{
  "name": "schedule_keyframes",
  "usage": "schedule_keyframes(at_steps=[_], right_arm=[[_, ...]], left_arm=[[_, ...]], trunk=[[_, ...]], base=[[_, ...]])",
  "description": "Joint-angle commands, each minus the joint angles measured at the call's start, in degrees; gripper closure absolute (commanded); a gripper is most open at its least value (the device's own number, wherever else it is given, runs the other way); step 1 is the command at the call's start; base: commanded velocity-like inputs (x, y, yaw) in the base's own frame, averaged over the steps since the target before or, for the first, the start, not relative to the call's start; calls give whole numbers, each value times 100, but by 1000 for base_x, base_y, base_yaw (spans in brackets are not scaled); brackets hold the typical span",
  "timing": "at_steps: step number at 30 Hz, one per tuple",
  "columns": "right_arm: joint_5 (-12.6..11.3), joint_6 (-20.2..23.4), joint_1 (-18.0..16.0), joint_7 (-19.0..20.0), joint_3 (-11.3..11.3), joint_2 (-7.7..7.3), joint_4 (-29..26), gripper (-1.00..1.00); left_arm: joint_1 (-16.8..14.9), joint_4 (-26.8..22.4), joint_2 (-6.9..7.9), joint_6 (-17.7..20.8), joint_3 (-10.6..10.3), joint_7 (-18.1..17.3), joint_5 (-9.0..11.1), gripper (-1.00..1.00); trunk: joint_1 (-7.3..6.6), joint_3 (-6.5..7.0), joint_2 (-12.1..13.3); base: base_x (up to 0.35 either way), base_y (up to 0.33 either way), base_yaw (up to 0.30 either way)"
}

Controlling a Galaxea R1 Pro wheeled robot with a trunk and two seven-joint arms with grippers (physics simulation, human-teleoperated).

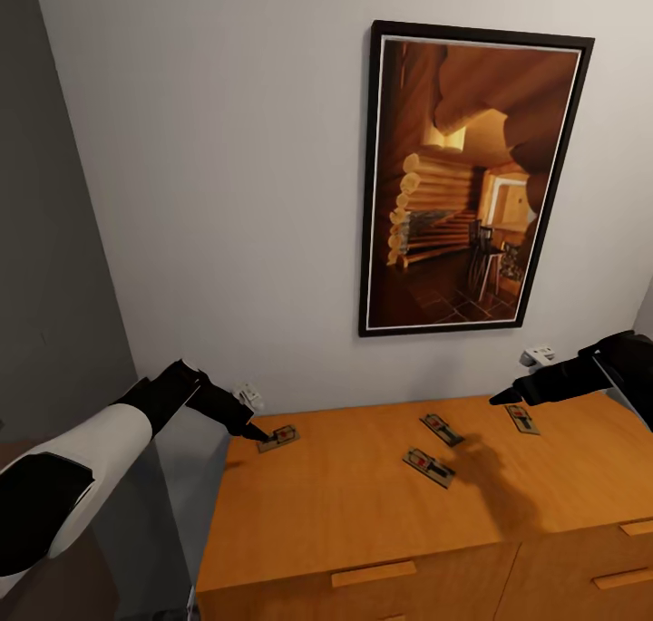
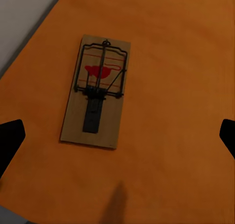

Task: Take the four mousetraps from the cabinet in the bathroom and place them on the bathroom floor. Make sure all four end up on the same floor surface, and ensure that at least two of them are either under or directly next to the same bathroom sink.

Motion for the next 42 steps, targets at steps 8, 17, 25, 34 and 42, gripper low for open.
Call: schedule_keyframes(at_steps=[8,17,25,34,42], right_arm=[[44,20,-8,47,10,-3,-4,-100],[43,20,-8,49,13,-5,-4,-100],[43,20,-8,48,17,-5,-4,-100],[43,20,-8,49,18,-4,-4,-100],[45,20,-8,50,18,-4,-4,-100]], left_arm=[[-1,-14,0,58,19,-31,-35,-100],[-1,-14,0,58,19,-26,-35,-100],[-2,-14,0,58,19,-23,-35,-100],[-1,-14,0,58,19,-22,-35,-100],[-1,-7,0,63,19,-3,-35,-100]], trunk=[[177,-153,-328],[375,-306,-689],[375,-302,-689],[375,-301,-689],[375,-301,-689]], base=[[0,0,-3],[0,0,-123],[0,0,-54],[0,0,-11],[0,0,-2]])
